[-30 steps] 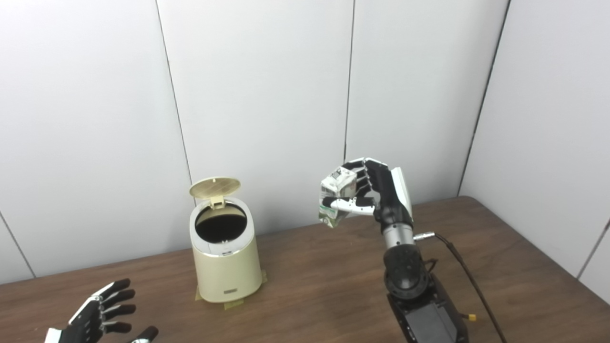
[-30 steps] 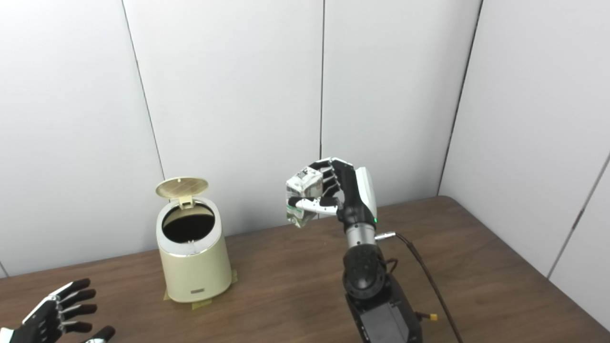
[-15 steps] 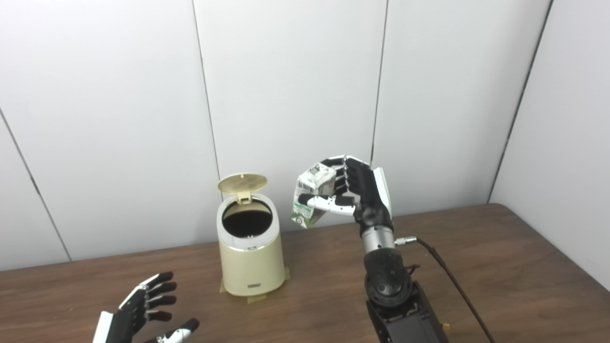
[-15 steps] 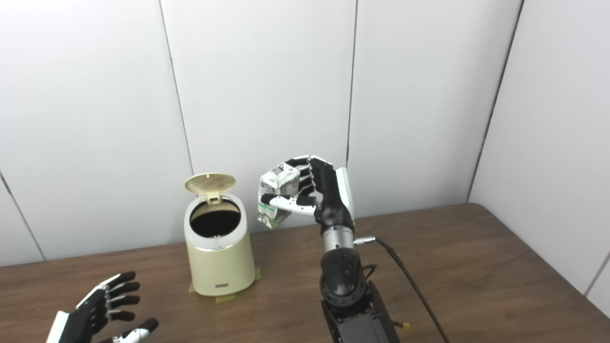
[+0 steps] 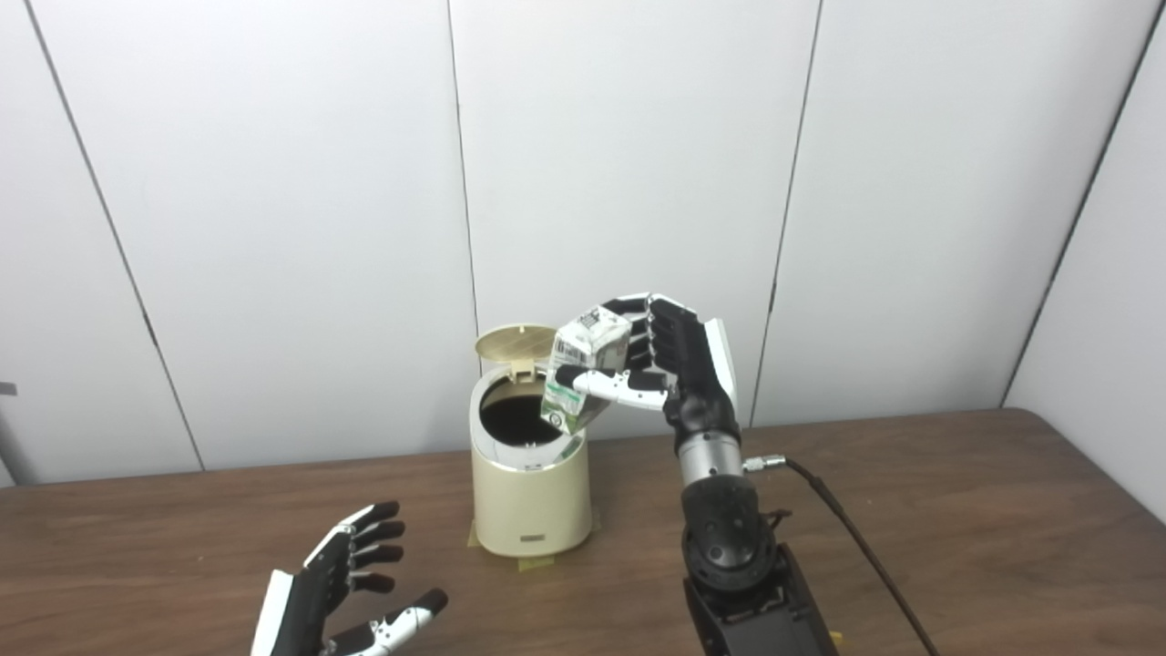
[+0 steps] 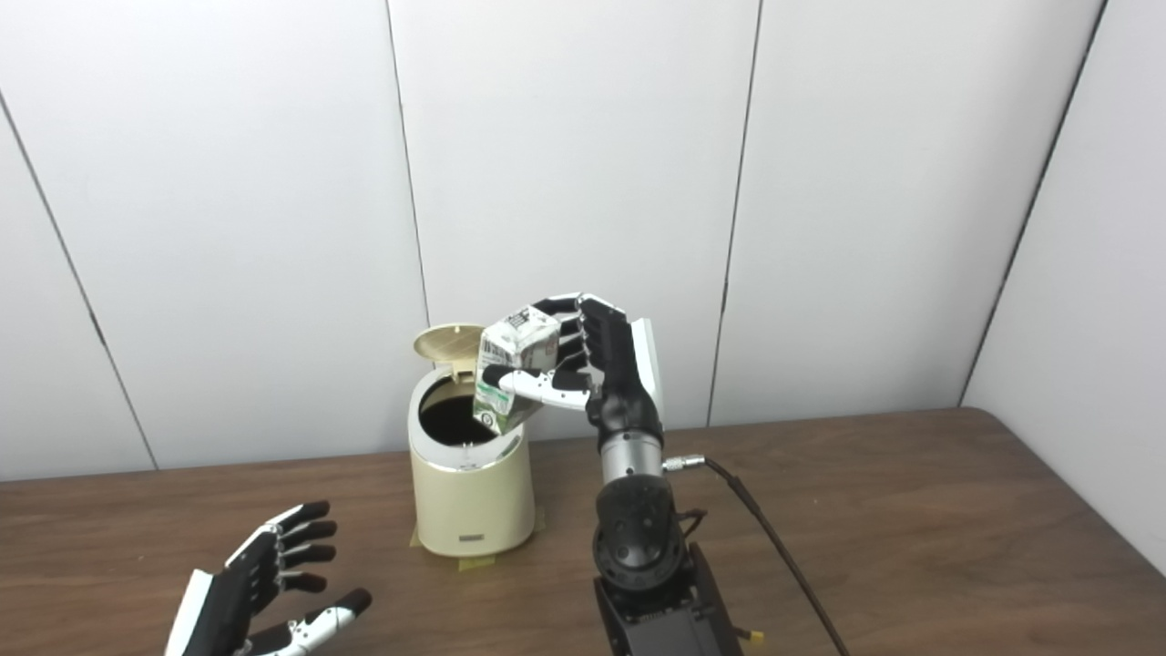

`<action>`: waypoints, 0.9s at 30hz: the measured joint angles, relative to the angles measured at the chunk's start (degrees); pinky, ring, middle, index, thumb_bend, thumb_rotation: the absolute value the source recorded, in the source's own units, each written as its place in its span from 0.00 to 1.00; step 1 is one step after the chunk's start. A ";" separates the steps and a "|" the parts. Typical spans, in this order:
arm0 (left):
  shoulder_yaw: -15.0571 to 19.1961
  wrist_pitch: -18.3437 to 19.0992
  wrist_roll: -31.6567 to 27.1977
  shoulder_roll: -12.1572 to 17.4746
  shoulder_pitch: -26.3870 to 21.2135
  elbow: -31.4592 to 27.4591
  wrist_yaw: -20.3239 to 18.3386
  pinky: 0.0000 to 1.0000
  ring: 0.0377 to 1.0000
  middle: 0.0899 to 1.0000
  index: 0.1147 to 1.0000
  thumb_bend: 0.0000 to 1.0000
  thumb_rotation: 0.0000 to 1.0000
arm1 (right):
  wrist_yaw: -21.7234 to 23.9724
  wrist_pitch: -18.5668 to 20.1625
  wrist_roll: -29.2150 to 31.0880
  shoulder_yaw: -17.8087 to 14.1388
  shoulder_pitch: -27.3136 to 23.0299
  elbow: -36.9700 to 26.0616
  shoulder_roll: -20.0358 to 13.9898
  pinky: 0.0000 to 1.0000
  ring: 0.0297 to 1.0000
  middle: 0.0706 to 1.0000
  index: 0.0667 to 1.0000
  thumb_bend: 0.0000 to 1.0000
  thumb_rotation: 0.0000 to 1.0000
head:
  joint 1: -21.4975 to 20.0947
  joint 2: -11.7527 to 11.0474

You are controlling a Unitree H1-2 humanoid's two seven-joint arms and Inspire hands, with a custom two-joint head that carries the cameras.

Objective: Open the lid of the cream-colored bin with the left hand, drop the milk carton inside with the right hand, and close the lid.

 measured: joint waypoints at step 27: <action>-0.49 1.43 0.74 -2.07 0.32 -1.25 0.36 0.60 0.70 0.75 0.77 0.73 0.11 | -2.53 -4.15 -0.84 2.51 -5.45 15.41 1.25 0.30 0.34 0.39 0.49 0.52 0.00 | 3.43 2.11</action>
